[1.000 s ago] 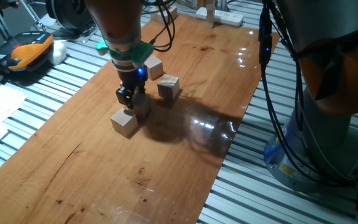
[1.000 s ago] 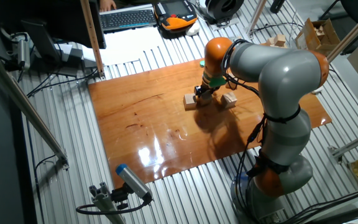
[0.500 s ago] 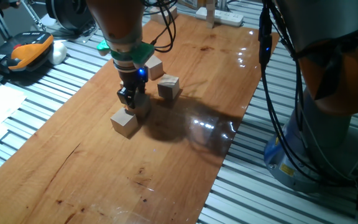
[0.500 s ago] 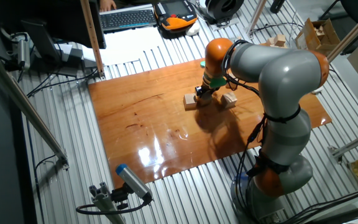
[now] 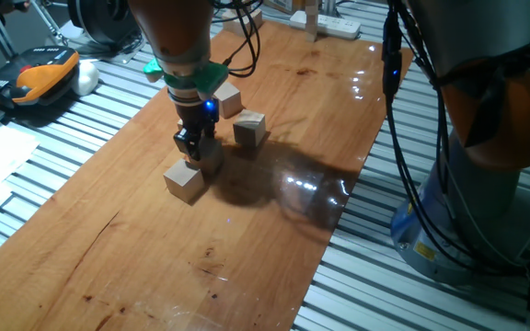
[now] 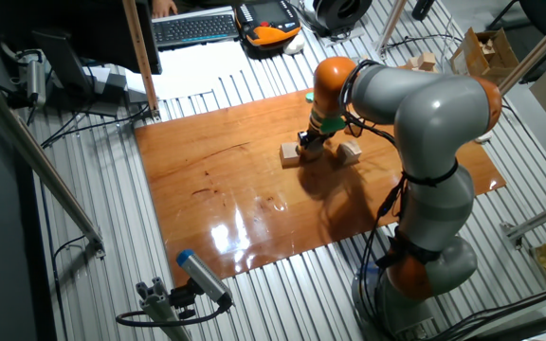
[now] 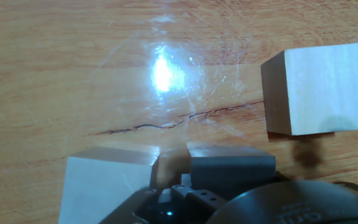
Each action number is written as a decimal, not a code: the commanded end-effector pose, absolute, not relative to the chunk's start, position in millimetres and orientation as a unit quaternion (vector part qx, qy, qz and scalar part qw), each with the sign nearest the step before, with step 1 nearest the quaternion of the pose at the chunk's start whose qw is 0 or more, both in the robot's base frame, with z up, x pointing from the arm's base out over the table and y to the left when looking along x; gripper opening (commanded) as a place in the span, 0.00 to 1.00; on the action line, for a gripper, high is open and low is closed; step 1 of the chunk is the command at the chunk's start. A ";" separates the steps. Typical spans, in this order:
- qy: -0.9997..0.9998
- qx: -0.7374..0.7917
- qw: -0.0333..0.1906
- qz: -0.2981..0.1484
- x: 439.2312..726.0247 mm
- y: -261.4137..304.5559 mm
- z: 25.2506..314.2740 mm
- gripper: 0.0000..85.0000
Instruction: Stack the blocks in a vertical line of five
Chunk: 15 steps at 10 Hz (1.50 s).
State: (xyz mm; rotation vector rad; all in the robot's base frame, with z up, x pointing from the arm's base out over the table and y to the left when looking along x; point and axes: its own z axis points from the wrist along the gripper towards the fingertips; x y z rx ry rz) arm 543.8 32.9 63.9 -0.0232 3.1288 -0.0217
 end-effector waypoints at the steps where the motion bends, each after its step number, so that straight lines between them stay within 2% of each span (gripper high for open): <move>1: 1.000 -0.011 0.002 -0.004 544.8 31.3 66.4 0.00; 4: 1.000 -0.009 0.004 -0.005 545.4 27.0 83.3 0.00; 9: 1.000 -0.003 0.006 -0.005 549.4 22.1 127.5 0.00; 15: 1.000 0.010 0.021 -0.007 564.9 15.8 133.5 0.00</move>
